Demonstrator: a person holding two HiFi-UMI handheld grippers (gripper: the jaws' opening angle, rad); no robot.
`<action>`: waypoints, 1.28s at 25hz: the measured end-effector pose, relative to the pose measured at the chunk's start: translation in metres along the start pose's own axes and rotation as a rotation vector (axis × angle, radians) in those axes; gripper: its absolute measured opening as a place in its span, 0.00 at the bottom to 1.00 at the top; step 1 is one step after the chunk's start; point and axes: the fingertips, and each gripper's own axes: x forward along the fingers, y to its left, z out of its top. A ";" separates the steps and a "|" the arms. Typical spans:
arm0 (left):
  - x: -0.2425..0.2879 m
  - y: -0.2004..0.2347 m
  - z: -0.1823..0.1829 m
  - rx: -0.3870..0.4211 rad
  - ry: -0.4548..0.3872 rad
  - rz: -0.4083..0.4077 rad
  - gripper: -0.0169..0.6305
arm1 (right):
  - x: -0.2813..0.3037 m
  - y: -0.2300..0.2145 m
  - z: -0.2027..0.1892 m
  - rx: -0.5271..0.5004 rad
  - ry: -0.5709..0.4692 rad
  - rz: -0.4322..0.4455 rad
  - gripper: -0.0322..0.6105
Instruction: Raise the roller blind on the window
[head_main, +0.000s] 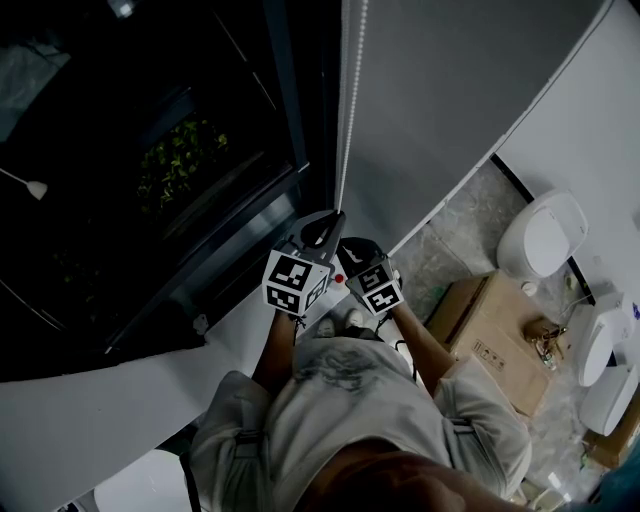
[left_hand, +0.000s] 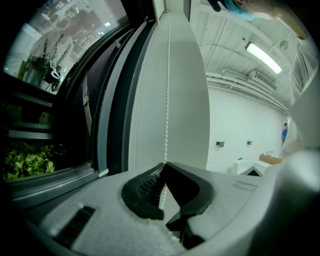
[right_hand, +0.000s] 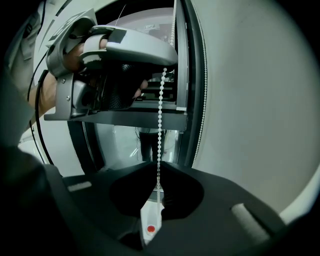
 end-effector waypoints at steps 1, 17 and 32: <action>-0.001 0.001 0.000 0.000 -0.002 0.004 0.05 | 0.000 0.001 -0.001 -0.002 0.002 -0.003 0.09; -0.014 0.011 0.009 0.009 -0.055 0.069 0.16 | -0.048 -0.016 0.060 -0.100 -0.128 -0.112 0.14; -0.044 0.027 0.017 0.029 -0.106 0.148 0.03 | -0.114 -0.019 0.151 -0.094 -0.441 -0.114 0.06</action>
